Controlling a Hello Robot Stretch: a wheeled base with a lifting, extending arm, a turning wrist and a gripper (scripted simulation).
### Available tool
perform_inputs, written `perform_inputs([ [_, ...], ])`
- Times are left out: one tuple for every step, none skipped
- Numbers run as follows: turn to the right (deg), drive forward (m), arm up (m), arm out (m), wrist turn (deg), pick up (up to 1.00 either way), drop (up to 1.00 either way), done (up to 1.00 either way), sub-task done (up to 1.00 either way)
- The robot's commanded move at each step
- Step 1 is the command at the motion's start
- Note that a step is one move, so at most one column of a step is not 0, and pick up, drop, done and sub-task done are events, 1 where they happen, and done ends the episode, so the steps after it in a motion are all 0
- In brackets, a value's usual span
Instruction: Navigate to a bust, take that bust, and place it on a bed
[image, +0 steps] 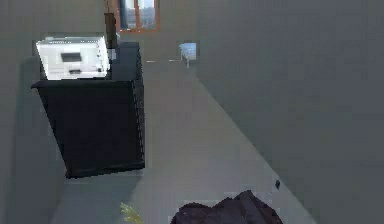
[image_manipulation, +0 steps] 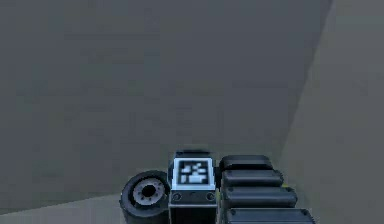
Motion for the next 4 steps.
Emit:
perform_inputs([
  [0.0,1.0,0.0,0.0,0.0,0.0,0.0,0.0,0.0],
  [6.0,0.0,0.0,0.0,0.0,0.0,0.0,0.0,0.0],
  [0.0,0.35,0.0,0.0,0.0,0.0,0.0,0.0,0.0],
  [-15.0,0.0,0.0,0.0,0.0,0.0,0.0,0.0,0.0],
])
